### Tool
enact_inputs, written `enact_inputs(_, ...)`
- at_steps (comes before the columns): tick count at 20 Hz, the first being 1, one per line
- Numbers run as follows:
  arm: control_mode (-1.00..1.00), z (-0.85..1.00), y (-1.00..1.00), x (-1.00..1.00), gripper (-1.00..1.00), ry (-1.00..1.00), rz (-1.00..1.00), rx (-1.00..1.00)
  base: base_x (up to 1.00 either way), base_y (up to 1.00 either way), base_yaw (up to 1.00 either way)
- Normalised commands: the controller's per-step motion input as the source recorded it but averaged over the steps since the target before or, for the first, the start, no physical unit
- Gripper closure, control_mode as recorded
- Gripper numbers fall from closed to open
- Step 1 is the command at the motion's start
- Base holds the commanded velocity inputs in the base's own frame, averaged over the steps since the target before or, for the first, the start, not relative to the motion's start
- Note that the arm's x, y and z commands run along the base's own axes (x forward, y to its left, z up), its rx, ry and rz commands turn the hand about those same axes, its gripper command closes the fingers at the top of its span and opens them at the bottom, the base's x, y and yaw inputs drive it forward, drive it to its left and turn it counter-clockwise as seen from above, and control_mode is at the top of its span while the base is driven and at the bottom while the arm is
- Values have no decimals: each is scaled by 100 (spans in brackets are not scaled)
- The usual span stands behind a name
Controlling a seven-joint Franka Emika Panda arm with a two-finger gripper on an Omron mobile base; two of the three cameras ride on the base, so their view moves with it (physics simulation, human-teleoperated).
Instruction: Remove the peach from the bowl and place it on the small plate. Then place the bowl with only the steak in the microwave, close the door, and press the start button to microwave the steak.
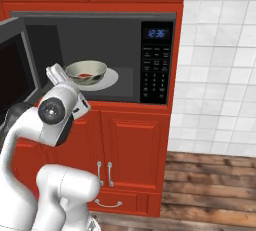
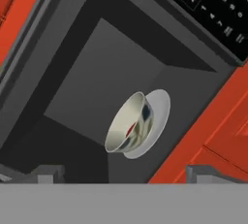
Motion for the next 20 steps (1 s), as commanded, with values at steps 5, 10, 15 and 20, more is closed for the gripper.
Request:
enact_inputs(5,-100,64,-6,-100,-100,9,0,-14,0,0,0)
enact_inputs(10,-100,20,0,-100,-100,10,1,-12,0,0,0)
enact_inputs(15,-100,0,0,-100,-100,2,1,-9,0,0,0)
enact_inputs(20,-100,0,0,-100,-100,0,5,-11,0,0,0)
